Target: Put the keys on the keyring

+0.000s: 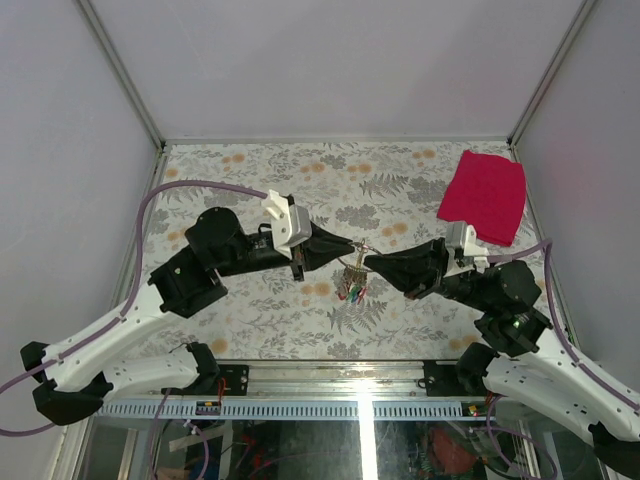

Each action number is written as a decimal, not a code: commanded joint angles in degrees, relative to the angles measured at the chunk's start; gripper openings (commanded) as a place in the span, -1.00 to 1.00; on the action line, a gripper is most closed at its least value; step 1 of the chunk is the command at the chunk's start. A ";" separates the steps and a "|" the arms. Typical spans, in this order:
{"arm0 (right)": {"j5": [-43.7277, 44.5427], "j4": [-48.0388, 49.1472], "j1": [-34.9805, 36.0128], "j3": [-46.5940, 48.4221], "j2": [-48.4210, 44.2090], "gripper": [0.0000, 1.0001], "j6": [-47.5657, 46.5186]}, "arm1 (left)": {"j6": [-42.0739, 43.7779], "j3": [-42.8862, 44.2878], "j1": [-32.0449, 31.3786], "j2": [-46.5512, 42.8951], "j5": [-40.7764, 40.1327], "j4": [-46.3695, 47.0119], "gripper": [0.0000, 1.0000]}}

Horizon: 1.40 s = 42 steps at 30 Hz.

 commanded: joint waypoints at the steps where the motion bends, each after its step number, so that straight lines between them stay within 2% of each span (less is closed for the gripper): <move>1: 1.20 5.04 0.17 3.16 -1.12 -0.87 -1.27 | 1.69 3.64 0.07 1.49 3.31 -5.48 -1.00; 4: 4.33 -2.61 0.20 5.55 -1.32 -0.35 -6.31 | 3.54 5.90 0.07 2.27 -1.41 -10.55 -1.00; 6: 8.41 -10.03 0.20 6.89 -2.13 -0.18 -11.04 | 5.95 9.85 -0.01 3.67 -5.95 -16.33 -1.00; 9: 15.51 -18.28 0.20 6.47 -3.68 -0.02 -16.48 | 9.62 15.64 0.06 6.91 -12.63 -25.64 -1.00; 14: 20.68 -23.94 0.20 3.29 -5.28 0.13 -19.37 | 12.42 23.79 0.08 15.11 -27.66 -38.71 -1.00; 17: 23.43 -23.30 0.19 1.71 -5.79 0.15 -18.99 | 12.14 27.01 -0.01 20.79 -30.54 -44.41 -1.00; 19: 24.08 -23.08 0.17 1.48 -5.74 0.16 -18.99 | 11.77 27.54 -0.02 23.44 -31.76 -46.86 -1.00; 23: 24.89 -24.31 0.20 1.77 -5.38 0.17 -18.57 | 12.24 23.56 0.53 25.29 -45.00 -48.67 -1.00; 33: 26.39 -25.03 0.20 1.60 -4.21 0.17 -16.88 | 11.04 22.05 0.91 23.36 -41.92 -44.53 -1.00; 42: 27.72 -23.90 0.13 1.82 -4.16 0.22 -16.84 | 9.82 13.86 1.31 16.70 -34.50 -33.28 -1.00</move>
